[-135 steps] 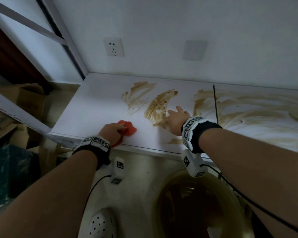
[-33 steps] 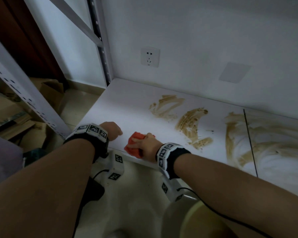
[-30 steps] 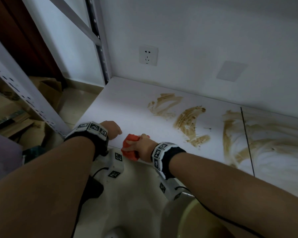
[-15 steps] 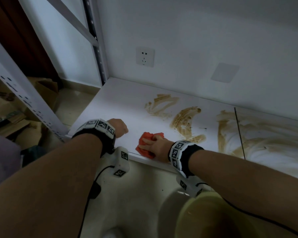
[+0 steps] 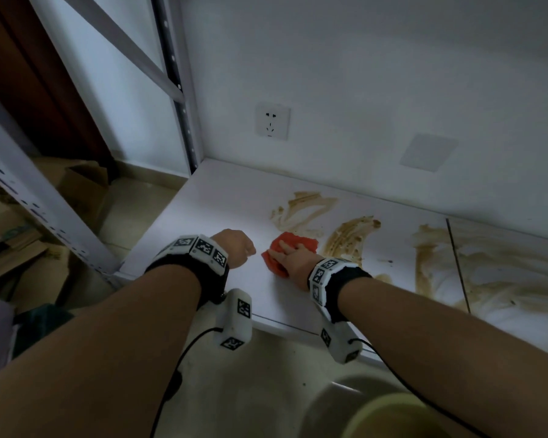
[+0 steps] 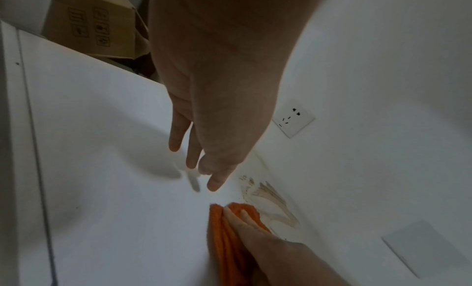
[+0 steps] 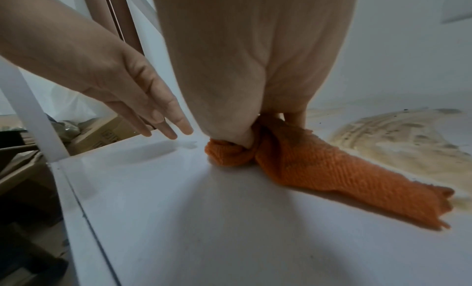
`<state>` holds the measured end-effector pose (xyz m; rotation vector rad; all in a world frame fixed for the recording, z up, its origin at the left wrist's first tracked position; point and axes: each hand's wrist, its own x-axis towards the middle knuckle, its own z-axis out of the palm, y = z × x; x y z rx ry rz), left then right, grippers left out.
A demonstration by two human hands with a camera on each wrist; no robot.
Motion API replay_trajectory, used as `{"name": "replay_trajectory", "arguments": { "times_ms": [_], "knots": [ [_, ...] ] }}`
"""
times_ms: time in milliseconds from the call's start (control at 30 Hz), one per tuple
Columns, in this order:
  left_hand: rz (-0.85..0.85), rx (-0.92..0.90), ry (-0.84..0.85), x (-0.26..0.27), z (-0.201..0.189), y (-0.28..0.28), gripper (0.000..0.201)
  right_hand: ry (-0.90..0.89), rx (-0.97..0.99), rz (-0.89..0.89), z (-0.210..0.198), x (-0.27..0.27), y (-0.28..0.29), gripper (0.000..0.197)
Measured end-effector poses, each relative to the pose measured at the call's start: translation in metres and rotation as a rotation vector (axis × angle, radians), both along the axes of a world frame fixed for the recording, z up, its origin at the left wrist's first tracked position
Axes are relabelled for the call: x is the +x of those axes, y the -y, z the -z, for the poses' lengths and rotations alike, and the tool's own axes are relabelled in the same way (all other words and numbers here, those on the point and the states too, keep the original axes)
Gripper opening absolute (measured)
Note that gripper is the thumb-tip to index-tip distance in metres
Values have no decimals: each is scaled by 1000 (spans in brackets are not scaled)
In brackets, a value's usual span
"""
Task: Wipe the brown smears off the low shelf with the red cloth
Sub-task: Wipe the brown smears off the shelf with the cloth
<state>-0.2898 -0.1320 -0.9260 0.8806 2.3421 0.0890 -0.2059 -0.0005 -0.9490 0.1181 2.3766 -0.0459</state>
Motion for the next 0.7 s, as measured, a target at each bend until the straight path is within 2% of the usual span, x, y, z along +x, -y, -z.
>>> {"name": "replay_trajectory", "arguments": {
  "times_ms": [167,333,533,700],
  "knots": [
    [-41,13,-14,-6,6,5,42,9,21,-106,-4,11,3,73],
    [-74,-131,-103,-6,23,11,38,11,10,-231,-3,4,22,74],
    [-79,-183,-156,-6,34,9,24,-44,-15,-128,-1,-20,18,76],
    [-86,-212,-117,-17,41,6,18,-124,-5,-23,0,-24,-14,57]
  ]
}}
